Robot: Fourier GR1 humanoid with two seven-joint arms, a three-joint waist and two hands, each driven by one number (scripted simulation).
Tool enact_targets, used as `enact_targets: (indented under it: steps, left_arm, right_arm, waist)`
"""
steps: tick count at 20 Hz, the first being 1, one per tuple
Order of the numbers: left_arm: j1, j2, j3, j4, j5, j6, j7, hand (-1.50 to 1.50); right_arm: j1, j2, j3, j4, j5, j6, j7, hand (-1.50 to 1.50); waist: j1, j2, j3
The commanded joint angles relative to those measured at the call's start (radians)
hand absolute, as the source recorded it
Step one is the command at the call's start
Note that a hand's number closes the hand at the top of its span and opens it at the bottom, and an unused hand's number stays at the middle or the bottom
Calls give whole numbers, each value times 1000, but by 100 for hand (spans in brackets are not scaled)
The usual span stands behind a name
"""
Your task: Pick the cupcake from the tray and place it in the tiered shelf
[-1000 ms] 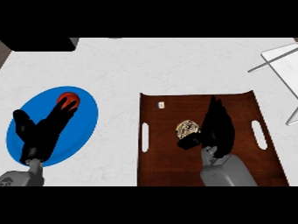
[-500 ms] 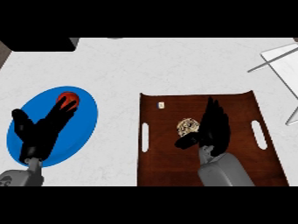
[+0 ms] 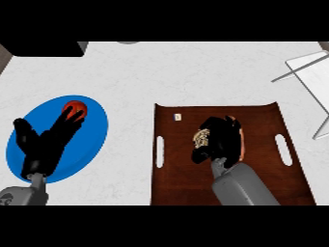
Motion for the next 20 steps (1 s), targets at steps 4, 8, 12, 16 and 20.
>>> enact_targets:
  steps: [4,8,12,16,20]
  left_arm:
    - [33,-20,-9,49,-23,15,22,0]
    - [32,-3,0,25,-10,-7,13,0]
    - [-12,-19,-18,36,-22,1,39,0]
    - [-5,-36,-26,65,-42,9,7,0]
    - [22,8,-1,42,-14,-33,30,0]
  right_arm:
    - [-118,35,-154,115,-45,-91,71,150]
    - [-247,-56,-426,198,-66,-141,166,150]
    - [-452,-98,-484,335,47,-197,195,150]
    - [-592,-117,-481,387,201,-233,245,150]
    - [-712,-141,-473,410,366,-183,355,150]
  waist:
    - [4,28,8]
    - [16,43,8]
    - [34,40,7]
    - [30,35,6]
    - [29,25,4]
